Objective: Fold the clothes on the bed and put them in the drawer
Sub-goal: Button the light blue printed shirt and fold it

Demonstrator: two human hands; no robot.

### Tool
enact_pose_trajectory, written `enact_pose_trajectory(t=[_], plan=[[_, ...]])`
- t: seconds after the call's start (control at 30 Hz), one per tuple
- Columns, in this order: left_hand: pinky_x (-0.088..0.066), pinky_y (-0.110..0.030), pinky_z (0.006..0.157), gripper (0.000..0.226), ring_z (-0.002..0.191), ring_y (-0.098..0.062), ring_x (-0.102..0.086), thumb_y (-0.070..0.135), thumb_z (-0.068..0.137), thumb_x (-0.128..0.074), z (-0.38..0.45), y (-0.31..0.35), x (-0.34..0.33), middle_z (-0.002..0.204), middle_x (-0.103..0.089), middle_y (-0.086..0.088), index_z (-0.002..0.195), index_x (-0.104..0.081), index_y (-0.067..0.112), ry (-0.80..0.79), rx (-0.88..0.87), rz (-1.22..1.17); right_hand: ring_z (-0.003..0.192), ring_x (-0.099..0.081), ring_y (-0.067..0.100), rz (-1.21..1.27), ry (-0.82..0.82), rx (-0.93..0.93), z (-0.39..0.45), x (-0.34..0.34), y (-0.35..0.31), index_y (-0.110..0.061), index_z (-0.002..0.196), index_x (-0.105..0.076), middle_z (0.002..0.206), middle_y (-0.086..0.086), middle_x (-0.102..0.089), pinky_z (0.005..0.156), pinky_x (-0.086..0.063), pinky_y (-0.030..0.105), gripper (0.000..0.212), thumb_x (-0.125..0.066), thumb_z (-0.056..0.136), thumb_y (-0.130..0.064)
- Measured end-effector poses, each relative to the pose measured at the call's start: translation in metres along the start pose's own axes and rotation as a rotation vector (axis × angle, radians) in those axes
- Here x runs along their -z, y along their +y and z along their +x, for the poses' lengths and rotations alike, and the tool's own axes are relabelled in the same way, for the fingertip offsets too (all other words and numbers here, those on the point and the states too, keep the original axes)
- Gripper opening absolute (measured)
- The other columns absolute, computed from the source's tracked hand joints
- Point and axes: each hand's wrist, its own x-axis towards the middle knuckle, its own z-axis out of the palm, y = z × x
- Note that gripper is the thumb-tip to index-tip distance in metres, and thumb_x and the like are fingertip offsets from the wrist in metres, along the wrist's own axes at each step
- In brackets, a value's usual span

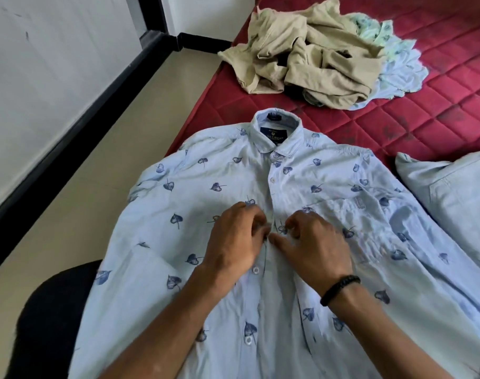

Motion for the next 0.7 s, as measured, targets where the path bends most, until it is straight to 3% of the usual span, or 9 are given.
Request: enact_pose_trajectory(t=[0.2, 0.33, 0.43, 0.5, 0.57, 0.7], plan=[[-0.055, -0.039, 0.073, 0.010, 0.076, -0.014, -0.065, 0.030, 0.087, -0.075, 0.012, 0.010, 0.002, 0.079, -0.068, 0.009, 0.084, -0.068, 0.024, -0.031, 0.029, 0.073, 0.086, -0.065, 0.032, -0.184, 0.071, 0.086, 0.011, -0.002, -0.006, -0.019, 0.088, -0.054, 0.094, 0.002, -0.058, 0.062, -0.042, 0.036, 0.019, -0.058, 0.097, -0.035], [-0.058, -0.035, 0.074, 0.009, 0.073, -0.011, -0.069, 0.034, 0.086, -0.075, 0.007, 0.017, 0.010, 0.076, -0.072, 0.012, 0.084, -0.070, 0.026, 0.041, 0.063, 0.106, 0.090, -0.065, 0.030, -0.159, 0.060, 0.108, 0.007, -0.001, -0.011, -0.022, 0.106, -0.057, 0.103, 0.000, -0.060, 0.064, -0.050, 0.038, 0.034, -0.064, 0.092, -0.051], [-0.060, -0.033, 0.071, 0.010, 0.066, -0.005, -0.069, 0.032, 0.084, -0.079, 0.008, 0.019, 0.015, 0.069, -0.071, 0.014, 0.080, -0.073, 0.025, 0.047, 0.107, 0.022, 0.077, -0.065, 0.034, -0.212, 0.125, 0.076, 0.006, -0.004, -0.016, -0.020, 0.104, -0.049, 0.093, 0.003, -0.058, 0.049, -0.033, 0.033, 0.022, -0.065, 0.089, -0.022], [-0.060, -0.033, 0.070, 0.010, 0.065, -0.005, -0.069, 0.031, 0.084, -0.080, 0.009, 0.017, 0.019, 0.068, -0.071, 0.015, 0.078, -0.074, 0.025, 0.077, 0.108, 0.030, 0.066, -0.060, 0.035, -0.241, 0.151, 0.071, 0.006, -0.005, -0.015, -0.017, 0.102, -0.046, 0.084, 0.005, -0.054, 0.046, -0.019, 0.031, 0.029, -0.060, 0.080, -0.004], [-0.058, -0.034, 0.069, 0.010, 0.064, -0.004, -0.067, 0.029, 0.084, -0.080, 0.009, 0.015, 0.023, 0.068, -0.070, 0.015, 0.078, -0.072, 0.025, 0.117, 0.093, 0.042, 0.067, -0.060, 0.037, -0.166, 0.177, 0.078, 0.010, 0.000, -0.012, -0.017, 0.105, -0.044, 0.082, 0.005, -0.058, 0.048, -0.031, 0.035, 0.031, -0.057, 0.080, -0.004], [-0.060, -0.031, 0.067, 0.009, 0.061, 0.000, -0.068, 0.024, 0.084, -0.082, 0.009, 0.012, 0.023, 0.068, -0.071, 0.013, 0.080, -0.074, 0.023, 0.052, 0.139, -0.123, 0.076, -0.068, 0.026, 0.292, 0.127, -0.111, 0.020, 0.016, -0.002, -0.024, 0.102, -0.053, 0.078, -0.006, -0.071, 0.070, -0.054, 0.041, 0.025, -0.060, 0.083, -0.009]])
